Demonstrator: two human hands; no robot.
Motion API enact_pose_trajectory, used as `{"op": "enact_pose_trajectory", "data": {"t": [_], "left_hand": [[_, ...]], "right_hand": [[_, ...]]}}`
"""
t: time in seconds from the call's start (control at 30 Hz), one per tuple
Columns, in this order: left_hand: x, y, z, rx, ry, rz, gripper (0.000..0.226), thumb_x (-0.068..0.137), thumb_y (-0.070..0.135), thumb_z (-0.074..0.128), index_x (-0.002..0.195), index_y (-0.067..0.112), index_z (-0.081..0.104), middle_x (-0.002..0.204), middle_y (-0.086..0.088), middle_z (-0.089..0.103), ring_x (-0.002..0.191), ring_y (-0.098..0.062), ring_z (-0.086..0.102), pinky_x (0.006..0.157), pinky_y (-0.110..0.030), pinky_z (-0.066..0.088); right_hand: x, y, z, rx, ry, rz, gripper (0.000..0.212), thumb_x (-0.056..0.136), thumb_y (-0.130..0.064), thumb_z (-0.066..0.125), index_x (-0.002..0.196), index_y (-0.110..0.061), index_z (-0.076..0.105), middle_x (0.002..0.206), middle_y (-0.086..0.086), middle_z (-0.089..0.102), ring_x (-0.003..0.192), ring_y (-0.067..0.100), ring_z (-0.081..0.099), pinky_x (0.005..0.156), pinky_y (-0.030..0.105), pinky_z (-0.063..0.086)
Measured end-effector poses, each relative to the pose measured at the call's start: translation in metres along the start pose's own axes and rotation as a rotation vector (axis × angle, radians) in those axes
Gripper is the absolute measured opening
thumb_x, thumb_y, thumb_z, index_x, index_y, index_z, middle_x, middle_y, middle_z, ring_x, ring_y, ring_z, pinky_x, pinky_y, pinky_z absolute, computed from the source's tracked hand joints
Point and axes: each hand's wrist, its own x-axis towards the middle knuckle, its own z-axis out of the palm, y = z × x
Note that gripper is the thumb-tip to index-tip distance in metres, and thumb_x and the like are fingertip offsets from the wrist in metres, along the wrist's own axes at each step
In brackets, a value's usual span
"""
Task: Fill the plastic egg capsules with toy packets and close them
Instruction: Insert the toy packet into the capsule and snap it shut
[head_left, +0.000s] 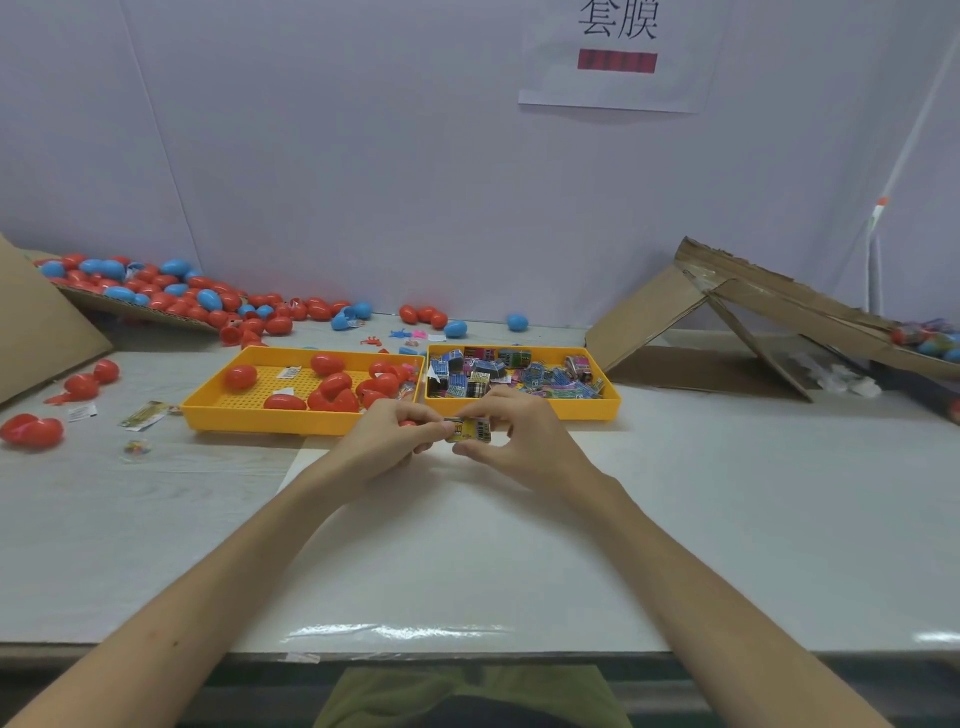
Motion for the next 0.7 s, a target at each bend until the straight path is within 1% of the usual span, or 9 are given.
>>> {"op": "enact_pose_trajectory", "data": {"t": [0.13, 0.2, 0.3, 0.4, 0.47, 0.53, 0.57, 0.6, 0.7], "left_hand": [[0.0014, -0.0018, 0.0007, 0.012, 0.004, 0.01, 0.018, 0.091, 0.035, 0.074, 0.079, 0.024, 0.079, 0.058, 0.008, 0.056, 0.052, -0.009, 0.043, 0.046, -0.018, 0.032], [0.0025, -0.0022, 0.0021, 0.071, 0.025, 0.041, 0.019, 0.09, 0.041, 0.074, 0.077, 0.028, 0.079, 0.057, 0.014, 0.059, 0.052, -0.002, 0.048, 0.05, -0.016, 0.035], [0.0034, -0.003, 0.0037, 0.111, 0.045, 0.077, 0.025, 0.084, 0.051, 0.076, 0.073, 0.029, 0.078, 0.061, 0.017, 0.062, 0.057, 0.006, 0.052, 0.059, -0.021, 0.038], [0.0044, -0.005, 0.004, 0.093, 0.069, 0.084, 0.023, 0.082, 0.043, 0.081, 0.072, 0.023, 0.078, 0.067, 0.012, 0.064, 0.061, 0.006, 0.052, 0.065, -0.025, 0.039], [0.004, -0.0052, 0.0047, 0.088, 0.072, 0.079, 0.02, 0.083, 0.038, 0.082, 0.074, 0.021, 0.078, 0.066, 0.013, 0.064, 0.061, 0.007, 0.052, 0.063, -0.023, 0.038], [0.0037, -0.0049, 0.005, 0.095, 0.069, 0.076, 0.018, 0.084, 0.037, 0.081, 0.076, 0.02, 0.079, 0.067, 0.013, 0.064, 0.061, 0.008, 0.053, 0.06, -0.018, 0.038], [0.0034, -0.0047, 0.005, 0.102, 0.067, 0.078, 0.018, 0.085, 0.036, 0.081, 0.077, 0.02, 0.079, 0.068, 0.012, 0.064, 0.061, 0.007, 0.052, 0.059, -0.015, 0.038], [0.0031, -0.0047, 0.0048, 0.109, 0.064, 0.082, 0.017, 0.085, 0.035, 0.081, 0.077, 0.02, 0.079, 0.068, 0.011, 0.064, 0.061, 0.007, 0.052, 0.057, -0.012, 0.038], [0.0021, -0.0042, 0.0042, 0.122, 0.047, 0.091, 0.015, 0.086, 0.033, 0.079, 0.077, 0.021, 0.08, 0.067, 0.011, 0.064, 0.059, 0.006, 0.052, 0.054, -0.01, 0.038]], "right_hand": [[-0.0005, 0.0024, -0.0035, -0.008, 0.005, 0.016, 0.033, 0.077, -0.028, 0.086, 0.107, -0.017, 0.077, 0.086, -0.015, 0.061, 0.071, 0.0, 0.054, 0.066, 0.01, 0.039], [-0.0007, 0.0024, -0.0029, -0.016, 0.007, 0.004, 0.033, 0.077, -0.025, 0.087, 0.106, -0.014, 0.077, 0.086, -0.011, 0.063, 0.07, 0.001, 0.053, 0.064, 0.01, 0.039], [-0.0003, 0.0035, -0.0038, -0.018, 0.008, -0.009, 0.033, 0.075, -0.022, 0.088, 0.105, -0.014, 0.076, 0.091, -0.002, 0.068, 0.07, 0.005, 0.054, 0.064, 0.01, 0.039], [0.0002, 0.004, -0.0037, 0.009, -0.002, 0.002, 0.034, 0.073, -0.019, 0.089, 0.104, -0.013, 0.075, 0.092, -0.001, 0.068, 0.069, 0.0, 0.053, 0.064, 0.011, 0.041], [0.0002, 0.0041, -0.002, 0.056, -0.009, 0.045, 0.033, 0.073, -0.018, 0.089, 0.103, -0.015, 0.074, 0.092, -0.007, 0.067, 0.069, -0.002, 0.054, 0.063, 0.013, 0.042], [-0.0006, 0.0061, -0.0004, 0.109, -0.014, 0.101, 0.031, 0.073, -0.019, 0.088, 0.101, -0.02, 0.073, 0.084, -0.017, 0.063, 0.063, 0.0, 0.053, 0.059, 0.013, 0.04], [-0.0013, 0.0073, 0.0, 0.127, -0.019, 0.122, 0.03, 0.074, -0.02, 0.088, 0.1, -0.023, 0.073, 0.08, -0.019, 0.062, 0.06, 0.002, 0.051, 0.058, 0.013, 0.038], [-0.0017, 0.0083, 0.0004, 0.136, -0.029, 0.135, 0.03, 0.074, -0.021, 0.088, 0.099, -0.024, 0.073, 0.079, -0.018, 0.062, 0.058, 0.003, 0.05, 0.057, 0.014, 0.039], [-0.0021, 0.0103, 0.0001, 0.125, -0.065, 0.146, 0.03, 0.075, -0.024, 0.087, 0.101, -0.024, 0.073, 0.088, -0.008, 0.068, 0.062, 0.004, 0.052, 0.06, 0.017, 0.043]]}}
